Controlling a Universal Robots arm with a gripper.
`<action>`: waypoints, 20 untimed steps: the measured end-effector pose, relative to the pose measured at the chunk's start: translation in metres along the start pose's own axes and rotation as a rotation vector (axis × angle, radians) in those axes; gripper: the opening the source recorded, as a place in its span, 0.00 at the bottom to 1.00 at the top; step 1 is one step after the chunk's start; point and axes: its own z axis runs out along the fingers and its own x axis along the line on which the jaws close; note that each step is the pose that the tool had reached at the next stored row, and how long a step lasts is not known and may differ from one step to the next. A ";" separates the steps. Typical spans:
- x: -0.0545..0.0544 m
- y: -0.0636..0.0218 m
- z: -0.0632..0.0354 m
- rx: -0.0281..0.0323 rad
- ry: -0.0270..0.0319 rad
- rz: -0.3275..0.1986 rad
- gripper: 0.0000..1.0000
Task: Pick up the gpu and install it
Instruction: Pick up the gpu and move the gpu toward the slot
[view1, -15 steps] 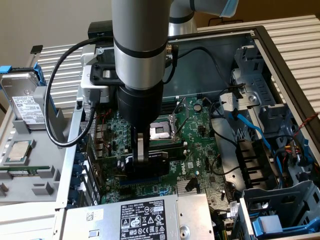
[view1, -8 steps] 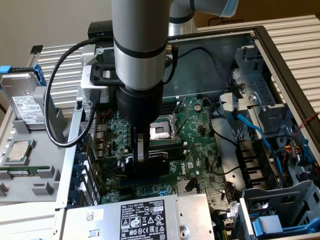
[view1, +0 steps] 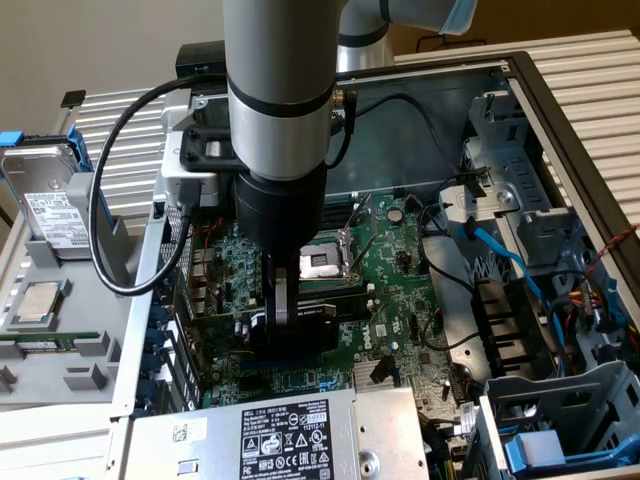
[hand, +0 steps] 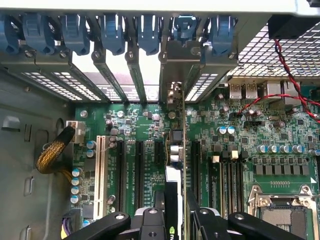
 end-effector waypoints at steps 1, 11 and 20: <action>0.000 0.0000 0.0000 -0.0001 -0.0004 0.000 0.27; 0.000 0.0000 0.0000 -0.0002 -0.0033 -0.003 0.27; 0.000 -0.0003 0.0000 -0.0002 -0.0032 -0.004 0.27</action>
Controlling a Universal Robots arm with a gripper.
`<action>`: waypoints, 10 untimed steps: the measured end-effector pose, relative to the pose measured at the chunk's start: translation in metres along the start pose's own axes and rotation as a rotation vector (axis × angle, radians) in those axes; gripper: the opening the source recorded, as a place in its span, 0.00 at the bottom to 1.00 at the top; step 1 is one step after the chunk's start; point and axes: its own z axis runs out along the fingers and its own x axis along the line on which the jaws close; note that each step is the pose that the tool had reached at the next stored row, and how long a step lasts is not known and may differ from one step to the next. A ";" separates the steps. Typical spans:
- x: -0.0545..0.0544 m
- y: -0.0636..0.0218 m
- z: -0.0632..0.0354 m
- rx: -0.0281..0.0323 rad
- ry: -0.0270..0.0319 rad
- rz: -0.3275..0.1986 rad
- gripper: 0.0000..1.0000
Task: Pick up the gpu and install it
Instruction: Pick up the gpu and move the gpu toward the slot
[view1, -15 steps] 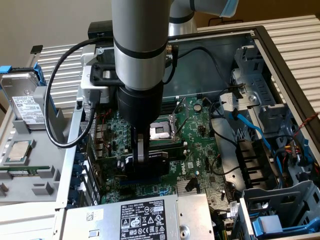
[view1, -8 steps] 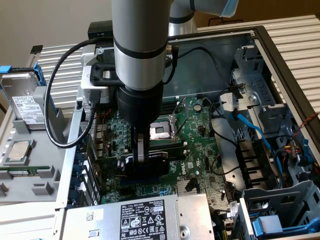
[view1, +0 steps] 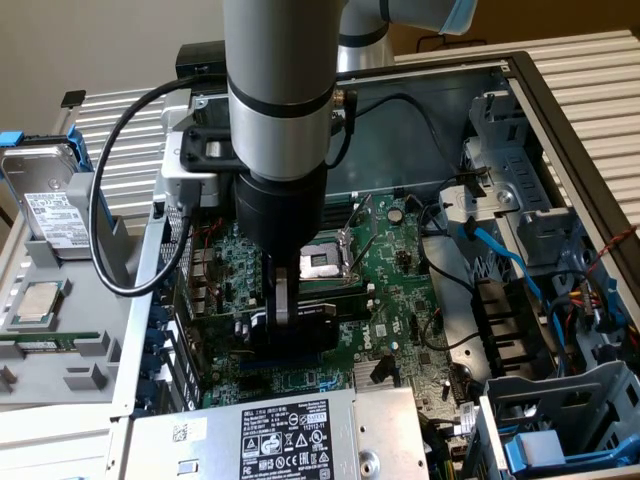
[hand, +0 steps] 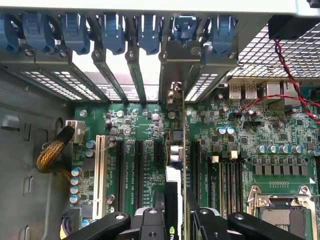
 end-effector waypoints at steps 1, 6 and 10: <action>0.000 -0.0001 0.0000 0.0000 0.0000 0.000 0.27; 0.000 -0.0010 -0.0001 0.0000 0.0000 0.000 0.27; 0.000 -0.0011 0.0003 0.0000 0.0001 0.000 0.27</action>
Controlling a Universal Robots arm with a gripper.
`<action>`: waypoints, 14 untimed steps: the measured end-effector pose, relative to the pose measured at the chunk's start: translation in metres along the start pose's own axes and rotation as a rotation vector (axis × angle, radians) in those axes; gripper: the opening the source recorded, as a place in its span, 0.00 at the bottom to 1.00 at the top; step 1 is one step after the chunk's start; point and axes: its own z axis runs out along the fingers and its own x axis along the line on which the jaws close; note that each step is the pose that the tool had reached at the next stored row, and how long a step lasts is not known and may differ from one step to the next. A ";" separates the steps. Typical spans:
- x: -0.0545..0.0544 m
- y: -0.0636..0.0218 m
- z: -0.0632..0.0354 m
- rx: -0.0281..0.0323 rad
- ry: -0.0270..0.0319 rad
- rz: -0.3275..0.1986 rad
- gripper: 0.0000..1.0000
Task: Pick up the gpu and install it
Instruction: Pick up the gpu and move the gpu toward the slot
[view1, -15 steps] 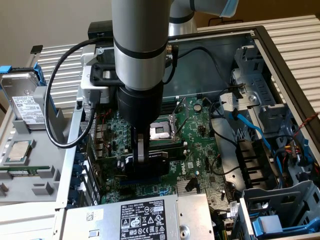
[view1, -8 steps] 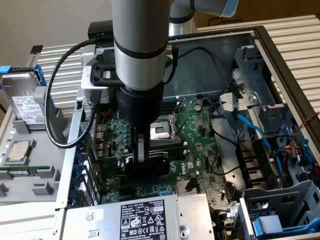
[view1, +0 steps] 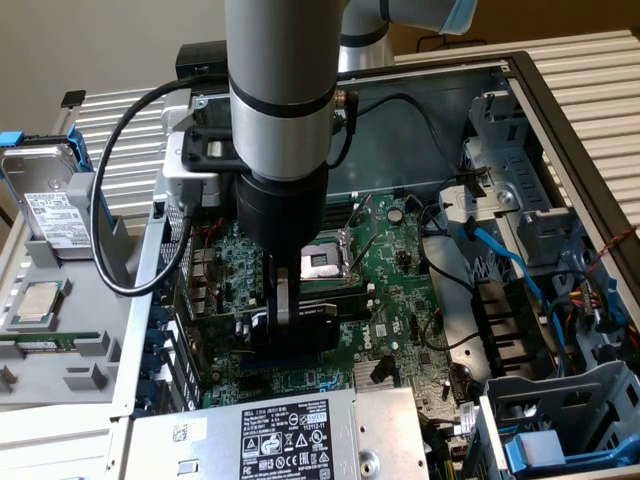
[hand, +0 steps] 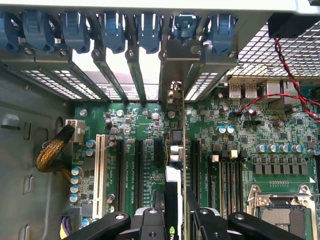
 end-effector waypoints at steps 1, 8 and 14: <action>0.000 0.0000 0.0002 0.0000 0.0000 0.000 0.27; 0.000 -0.0001 0.0007 0.0001 0.0000 0.000 0.27; 0.000 -0.0001 0.0011 0.0001 0.0001 0.000 0.27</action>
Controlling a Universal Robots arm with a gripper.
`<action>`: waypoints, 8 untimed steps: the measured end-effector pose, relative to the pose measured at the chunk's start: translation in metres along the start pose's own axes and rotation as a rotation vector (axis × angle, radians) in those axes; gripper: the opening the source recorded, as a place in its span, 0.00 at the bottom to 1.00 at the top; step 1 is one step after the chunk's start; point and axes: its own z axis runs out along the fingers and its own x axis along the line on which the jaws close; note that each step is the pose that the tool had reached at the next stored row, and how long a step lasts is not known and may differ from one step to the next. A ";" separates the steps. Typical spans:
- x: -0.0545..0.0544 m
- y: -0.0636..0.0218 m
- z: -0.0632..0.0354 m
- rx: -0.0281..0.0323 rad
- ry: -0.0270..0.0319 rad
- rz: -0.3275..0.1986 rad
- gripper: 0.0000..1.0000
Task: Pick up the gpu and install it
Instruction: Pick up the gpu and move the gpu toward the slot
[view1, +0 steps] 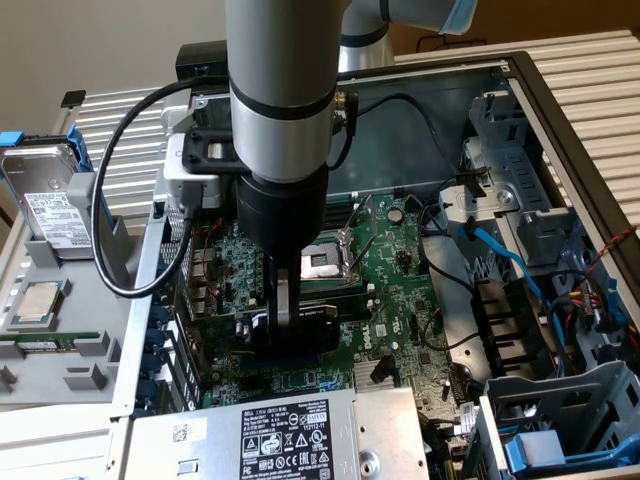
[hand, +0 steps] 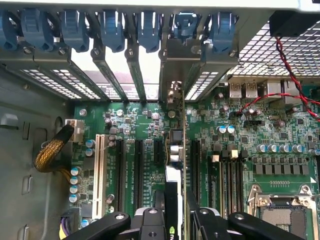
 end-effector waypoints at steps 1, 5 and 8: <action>0.000 0.0000 0.0003 0.0000 -0.0001 0.000 0.27; 0.000 0.0000 0.0004 0.0000 0.0001 -0.001 0.27; 0.000 0.0001 0.0005 0.0001 0.0000 -0.001 0.27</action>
